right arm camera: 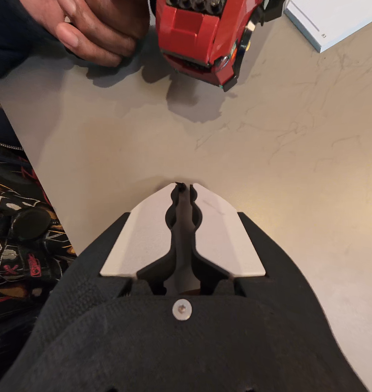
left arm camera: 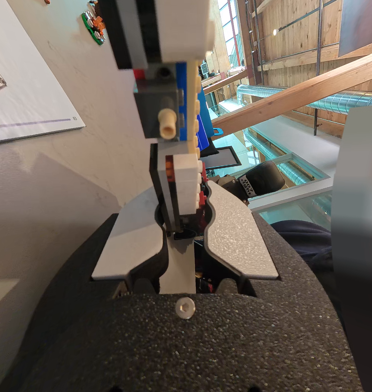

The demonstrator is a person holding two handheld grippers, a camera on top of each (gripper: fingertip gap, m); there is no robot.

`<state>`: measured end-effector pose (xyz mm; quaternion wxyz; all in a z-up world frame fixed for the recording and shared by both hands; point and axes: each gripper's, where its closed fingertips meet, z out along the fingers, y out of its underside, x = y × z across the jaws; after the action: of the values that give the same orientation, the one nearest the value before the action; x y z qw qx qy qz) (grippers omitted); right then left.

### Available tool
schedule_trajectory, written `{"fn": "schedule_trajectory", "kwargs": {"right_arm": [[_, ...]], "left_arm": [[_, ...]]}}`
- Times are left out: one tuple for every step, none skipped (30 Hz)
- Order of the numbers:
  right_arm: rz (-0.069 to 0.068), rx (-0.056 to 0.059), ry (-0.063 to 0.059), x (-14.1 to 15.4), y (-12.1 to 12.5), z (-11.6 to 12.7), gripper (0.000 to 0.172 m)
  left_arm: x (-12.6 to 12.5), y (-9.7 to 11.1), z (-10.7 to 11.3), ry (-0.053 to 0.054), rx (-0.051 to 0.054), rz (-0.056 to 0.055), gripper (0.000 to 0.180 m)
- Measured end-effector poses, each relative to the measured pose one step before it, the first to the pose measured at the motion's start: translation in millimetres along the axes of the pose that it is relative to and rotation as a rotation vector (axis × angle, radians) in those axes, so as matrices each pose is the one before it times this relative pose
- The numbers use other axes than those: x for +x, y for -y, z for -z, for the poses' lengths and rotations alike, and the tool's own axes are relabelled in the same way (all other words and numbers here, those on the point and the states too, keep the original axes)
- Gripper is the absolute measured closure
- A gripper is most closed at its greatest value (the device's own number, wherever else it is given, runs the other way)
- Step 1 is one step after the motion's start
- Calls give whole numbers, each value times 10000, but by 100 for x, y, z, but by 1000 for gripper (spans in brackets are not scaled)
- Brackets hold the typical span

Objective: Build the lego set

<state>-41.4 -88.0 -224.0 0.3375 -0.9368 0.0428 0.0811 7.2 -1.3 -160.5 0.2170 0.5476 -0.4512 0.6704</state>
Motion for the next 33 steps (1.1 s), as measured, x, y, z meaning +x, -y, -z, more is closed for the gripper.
{"fn": "schedule_trajectory", "kwargs": {"right_arm": [[14, -48, 36, -70, 17, -26, 162], [10, -49, 17, -35, 12, -45, 162], [9, -46, 3, -6, 20, -60, 162], [-3, -60, 1, 13, -21, -63, 162], [13, -61, 3, 22, -7, -74, 162], [26, -31, -8, 16, 35, -27, 163], [16, -43, 10, 4, 30, -21, 163], [21, -50, 50, -71, 11, -28, 165], [41, -40, 20, -69, 18, -28, 166], [54, -37, -32, -14, 24, -11, 166], [59, -44, -45, -3, 6, -1, 166], [64, -29, -62, 22, 10, 1, 167], [64, -14, -43, 9, 9, -3, 168], [51, -1, -13, -28, 14, -14, 168], [20, 24, -17, 25, 20, 2, 169], [-9, 52, -65, 135, 36, 22, 169], [-16, 107, -118, 242, 110, 54, 169], [-56, 184, -118, 287, 243, 153, 169], [-92, 274, -105, 288, 432, 264, 169], [-98, 333, -102, 289, 587, 339, 169], [-104, 363, -147, 352, 729, 402, 169], [-101, 395, -173, 382, 887, 433, 169], [-105, 458, -159, 357, 1077, 420, 169], [-136, 505, -139, 310, 1228, 394, 169], [-139, 534, -102, 240, 1305, 308, 169], [-130, 523, -69, 162, 1291, 186, 169], [-103, 452, -87, 153, 1152, 42, 169], [-39, 385, -114, 163, 986, -96, 169], [2, 317, -140, 201, 793, -234, 169], [-4, 241, -148, 231, 592, -326, 169], [-29, 117, -71, 136, 341, -392, 169], [-38, 46, 24, -23, 173, -414, 169], [-16, -18, 61, -97, 20, -400, 169]], "left_arm": [[5, -30, -16, 2, -21, -6, 147], [-2, -27, -9, 0, -19, -4, 147], [13, -10, -4, -3, -6, -3, 147], [-7, 0, -2, -2, 3, 0, 147], [-3, 4, 7, -3, 2, 7, 147], [2, -1, 10, -5, -2, 10, 147], [-4, 4, -5, -3, 0, 7, 147], [-1, -2, 1, 2, -1, 3, 147], [-3, -8, 4, 2, -6, -1, 147], [-3, -25, -9, 6, -11, 0, 147], [0, -37, -1, 8, -15, 5, 147], [-14, -26, -20, 12, -14, -3, 147], [-4, -20, -6, 16, -7, -12, 147], [-13, 0, 4, 17, 9, -9, 147], [-23, 17, 14, 21, 26, 12, 147], [-47, 42, 19, 33, 50, 28, 147], [-59, 52, 36, 37, 58, 34, 147], [-62, 61, 20, 46, 69, 43, 147], [-76, 62, 31, 49, 88, 48, 147], [-68, 63, 21, 47, 98, 50, 147], [-63, 68, 12, 54, 109, 49, 147], [-71, 94, 17, 61, 139, 31, 147], [-52, 122, 43, 69, 155, 3, 147], [-69, 130, 43, 93, 173, -29, 147], [-50, 140, 36, 107, 168, -74, 147], [-33, 94, 41, 106, 133, -114, 147], [21, 74, 26, 81, 108, -126, 147], [25, 58, 0, 75, 116, -103, 147], [-2, 13, -17, 83, 108, -76, 147], [-15, -45, -36, 92, 59, -79, 147], [-1, -79, -45, 96, 27, -99, 147], [1, -51, -34, 95, 46, -129, 147], [24, -14, -7, 99, 56, -151, 147]]}}
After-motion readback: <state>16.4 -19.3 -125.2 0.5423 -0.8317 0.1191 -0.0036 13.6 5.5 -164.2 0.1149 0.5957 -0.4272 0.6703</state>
